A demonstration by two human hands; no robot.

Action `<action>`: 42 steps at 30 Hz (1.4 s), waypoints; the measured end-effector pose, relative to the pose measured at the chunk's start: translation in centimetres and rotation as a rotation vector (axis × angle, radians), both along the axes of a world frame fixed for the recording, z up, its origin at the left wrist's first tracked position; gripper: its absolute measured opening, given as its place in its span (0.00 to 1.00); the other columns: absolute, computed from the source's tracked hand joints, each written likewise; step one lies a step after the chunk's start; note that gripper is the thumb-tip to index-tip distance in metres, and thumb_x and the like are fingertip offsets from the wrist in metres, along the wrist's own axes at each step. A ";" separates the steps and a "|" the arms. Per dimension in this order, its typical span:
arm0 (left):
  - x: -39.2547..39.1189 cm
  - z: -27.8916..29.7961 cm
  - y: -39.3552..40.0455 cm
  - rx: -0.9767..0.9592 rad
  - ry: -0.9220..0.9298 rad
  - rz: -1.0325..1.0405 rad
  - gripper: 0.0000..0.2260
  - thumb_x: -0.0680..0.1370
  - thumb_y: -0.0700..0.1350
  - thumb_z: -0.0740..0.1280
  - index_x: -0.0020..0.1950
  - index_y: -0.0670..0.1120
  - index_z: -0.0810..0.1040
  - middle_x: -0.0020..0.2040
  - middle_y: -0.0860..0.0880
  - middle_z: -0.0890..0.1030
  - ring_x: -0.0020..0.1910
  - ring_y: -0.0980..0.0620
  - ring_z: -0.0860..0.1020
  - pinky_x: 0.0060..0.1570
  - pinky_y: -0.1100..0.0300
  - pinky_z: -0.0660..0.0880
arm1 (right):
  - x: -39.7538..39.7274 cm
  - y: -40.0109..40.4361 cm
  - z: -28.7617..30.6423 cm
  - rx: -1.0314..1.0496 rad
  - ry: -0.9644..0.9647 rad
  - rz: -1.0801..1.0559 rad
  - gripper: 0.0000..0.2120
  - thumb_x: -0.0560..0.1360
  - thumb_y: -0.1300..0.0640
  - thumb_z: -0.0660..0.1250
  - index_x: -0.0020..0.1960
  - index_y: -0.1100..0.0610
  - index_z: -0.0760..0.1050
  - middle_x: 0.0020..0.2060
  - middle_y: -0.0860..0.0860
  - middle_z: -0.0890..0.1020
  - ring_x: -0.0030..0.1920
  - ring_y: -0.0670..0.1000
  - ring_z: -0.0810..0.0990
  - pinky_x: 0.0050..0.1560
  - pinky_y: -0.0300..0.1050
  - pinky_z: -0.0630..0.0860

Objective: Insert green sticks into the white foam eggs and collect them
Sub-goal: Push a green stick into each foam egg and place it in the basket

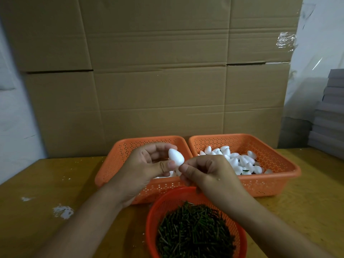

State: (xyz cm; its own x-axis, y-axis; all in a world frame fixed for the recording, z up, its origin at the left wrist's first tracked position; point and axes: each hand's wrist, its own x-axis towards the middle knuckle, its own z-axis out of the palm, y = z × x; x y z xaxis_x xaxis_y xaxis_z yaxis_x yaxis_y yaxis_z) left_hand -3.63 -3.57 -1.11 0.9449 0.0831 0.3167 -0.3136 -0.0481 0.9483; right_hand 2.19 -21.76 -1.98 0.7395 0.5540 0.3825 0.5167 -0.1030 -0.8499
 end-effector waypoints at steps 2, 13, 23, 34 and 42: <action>0.0 0.0 0.1 0.007 0.001 -0.020 0.16 0.66 0.49 0.78 0.53 0.53 0.85 0.53 0.45 0.86 0.48 0.52 0.84 0.43 0.62 0.79 | -0.1 0.1 0.0 -0.012 0.020 0.027 0.14 0.79 0.58 0.68 0.38 0.62 0.82 0.31 0.60 0.82 0.32 0.37 0.77 0.38 0.27 0.68; -0.1 0.4 0.0 -0.037 -0.012 -0.021 0.18 0.69 0.49 0.78 0.59 0.55 0.83 0.56 0.47 0.85 0.46 0.52 0.83 0.43 0.60 0.79 | -0.7 0.3 0.4 0.193 0.310 0.068 0.08 0.79 0.57 0.68 0.44 0.59 0.83 0.31 0.47 0.83 0.29 0.40 0.78 0.29 0.35 0.72; -0.3 0.5 -0.6 -0.025 -0.070 0.064 0.19 0.67 0.46 0.78 0.57 0.47 0.83 0.50 0.46 0.85 0.43 0.51 0.83 0.40 0.61 0.79 | -1.0 0.8 0.0 0.249 0.359 -0.003 0.06 0.74 0.58 0.74 0.46 0.61 0.83 0.30 0.48 0.82 0.28 0.40 0.77 0.28 0.34 0.72; -0.1 0.5 -0.2 0.039 -0.070 0.055 0.15 0.70 0.46 0.77 0.55 0.47 0.84 0.51 0.44 0.86 0.48 0.50 0.84 0.46 0.60 0.81 | -1.1 0.6 0.0 0.208 0.330 0.057 0.09 0.77 0.58 0.71 0.39 0.59 0.83 0.32 0.51 0.84 0.33 0.43 0.79 0.30 0.35 0.73; -0.2 0.5 0.0 0.038 -0.041 0.006 0.13 0.71 0.48 0.76 0.55 0.51 0.85 0.53 0.45 0.86 0.49 0.51 0.84 0.44 0.61 0.80 | -1.1 0.6 0.2 0.165 0.295 0.072 0.10 0.77 0.56 0.70 0.38 0.56 0.84 0.33 0.50 0.84 0.33 0.42 0.80 0.30 0.35 0.73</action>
State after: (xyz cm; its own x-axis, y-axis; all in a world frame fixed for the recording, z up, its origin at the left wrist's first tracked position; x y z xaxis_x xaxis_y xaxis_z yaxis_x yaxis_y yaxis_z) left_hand -3.85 -3.55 -0.60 0.9304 0.0761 0.3585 -0.3521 -0.0855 0.9320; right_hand 1.05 -21.14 -1.77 0.7928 0.5574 0.2465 0.2469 0.0761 -0.9661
